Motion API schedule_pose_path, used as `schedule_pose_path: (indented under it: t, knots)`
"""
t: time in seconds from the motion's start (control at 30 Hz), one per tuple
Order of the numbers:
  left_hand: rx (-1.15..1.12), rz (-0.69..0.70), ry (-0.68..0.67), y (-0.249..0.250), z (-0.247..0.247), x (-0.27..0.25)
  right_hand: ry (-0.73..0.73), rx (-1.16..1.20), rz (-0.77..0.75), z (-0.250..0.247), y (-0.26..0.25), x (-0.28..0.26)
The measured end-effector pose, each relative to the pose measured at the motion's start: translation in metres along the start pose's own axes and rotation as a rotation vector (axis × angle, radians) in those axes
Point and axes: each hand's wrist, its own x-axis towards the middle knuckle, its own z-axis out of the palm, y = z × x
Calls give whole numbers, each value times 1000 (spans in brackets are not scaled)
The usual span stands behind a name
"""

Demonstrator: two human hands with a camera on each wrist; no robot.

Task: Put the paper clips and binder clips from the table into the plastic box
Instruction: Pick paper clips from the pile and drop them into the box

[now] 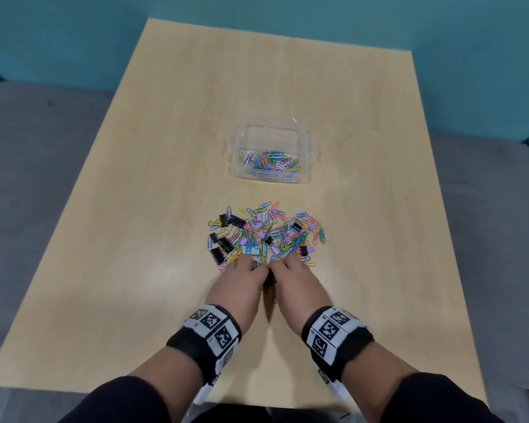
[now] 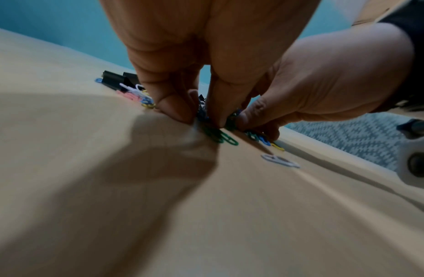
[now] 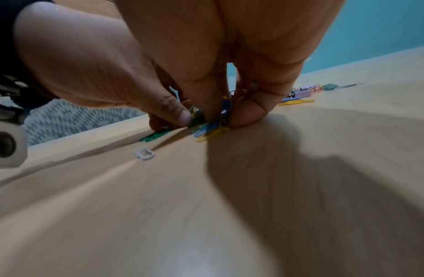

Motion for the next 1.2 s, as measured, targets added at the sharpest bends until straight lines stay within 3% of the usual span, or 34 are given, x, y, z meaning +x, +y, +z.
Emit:
schedule_pose_path:
  t: [0.27, 0.43, 0.57, 0.77, 0.93, 1.03, 1.2]
  knots:
    - [64, 106, -97, -9, -2, 2, -27, -61, -5, -16, 9, -3]
    - [76, 130, -71, -2, -4, 8, -62, -69, -16, -22, 15, -1]
    - [53, 132, -131, -5, -10, 10, -134, 46, 74, -35, 17, 3]
    - [-321, 33, -112, -17, -27, 13, -326, 554, 315, -56, 31, 6]
    - [-805, -137, -211, -21, -63, 29, -413, 793, 319, -83, 38, 27]
    - [-916, -155, -127, -21, -94, 62, -327, 830, 283, -109, 39, 59]
    - [-839, -185, 113, -32, -138, 141, -14, 874, 273, -150, 31, 136]
